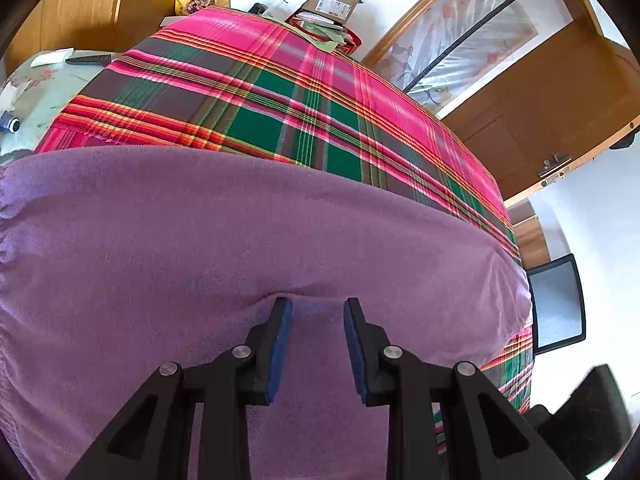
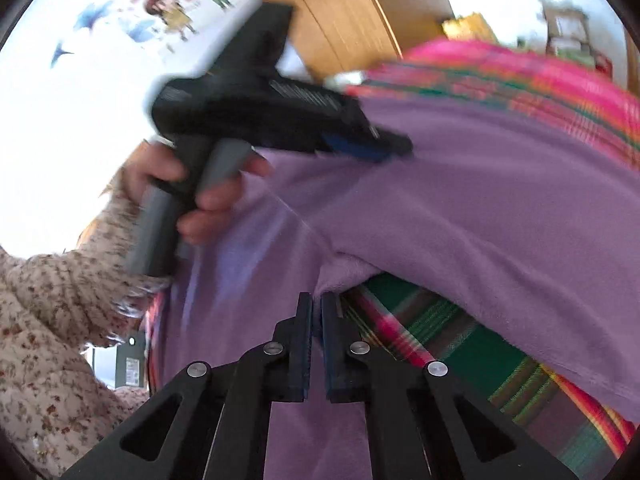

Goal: Fold clothes
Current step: 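Grasp the fleece fold with the right gripper next to the left gripper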

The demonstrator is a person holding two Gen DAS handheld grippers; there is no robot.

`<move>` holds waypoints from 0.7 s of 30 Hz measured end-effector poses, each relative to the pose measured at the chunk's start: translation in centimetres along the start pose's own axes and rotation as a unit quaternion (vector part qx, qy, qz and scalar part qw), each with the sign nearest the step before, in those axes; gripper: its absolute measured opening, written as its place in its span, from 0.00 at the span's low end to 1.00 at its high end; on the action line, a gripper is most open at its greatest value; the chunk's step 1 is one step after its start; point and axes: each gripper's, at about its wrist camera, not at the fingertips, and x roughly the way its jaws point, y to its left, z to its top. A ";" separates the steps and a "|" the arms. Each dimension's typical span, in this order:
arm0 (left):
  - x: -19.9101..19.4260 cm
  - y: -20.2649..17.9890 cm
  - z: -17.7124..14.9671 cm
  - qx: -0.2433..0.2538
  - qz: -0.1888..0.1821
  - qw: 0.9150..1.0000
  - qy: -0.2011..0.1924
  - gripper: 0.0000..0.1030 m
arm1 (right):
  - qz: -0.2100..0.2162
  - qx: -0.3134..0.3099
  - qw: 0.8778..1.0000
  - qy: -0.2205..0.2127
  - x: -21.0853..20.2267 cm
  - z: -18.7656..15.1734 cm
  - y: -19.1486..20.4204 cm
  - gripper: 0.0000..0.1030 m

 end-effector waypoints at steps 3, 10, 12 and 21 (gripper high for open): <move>0.1 0.0 0.0 0.000 0.001 1.000 0.000 0.27 | 0.007 -0.053 0.998 -0.034 -1.6 -0.6 2.7 0.04; 0.1 -0.2 -0.1 0.002 0.003 1.000 -0.004 0.27 | -0.017 -0.078 0.997 0.018 1.0 -1.6 3.4 0.06; 0.1 -0.2 -0.2 0.002 0.002 1.000 -0.004 0.28 | -0.021 -0.037 0.999 0.003 0.8 -1.1 2.1 0.08; 0.2 0.0 0.0 0.001 -0.001 1.000 -0.005 0.27 | 0.016 0.128 0.991 -0.018 0.5 0.3 -4.1 0.31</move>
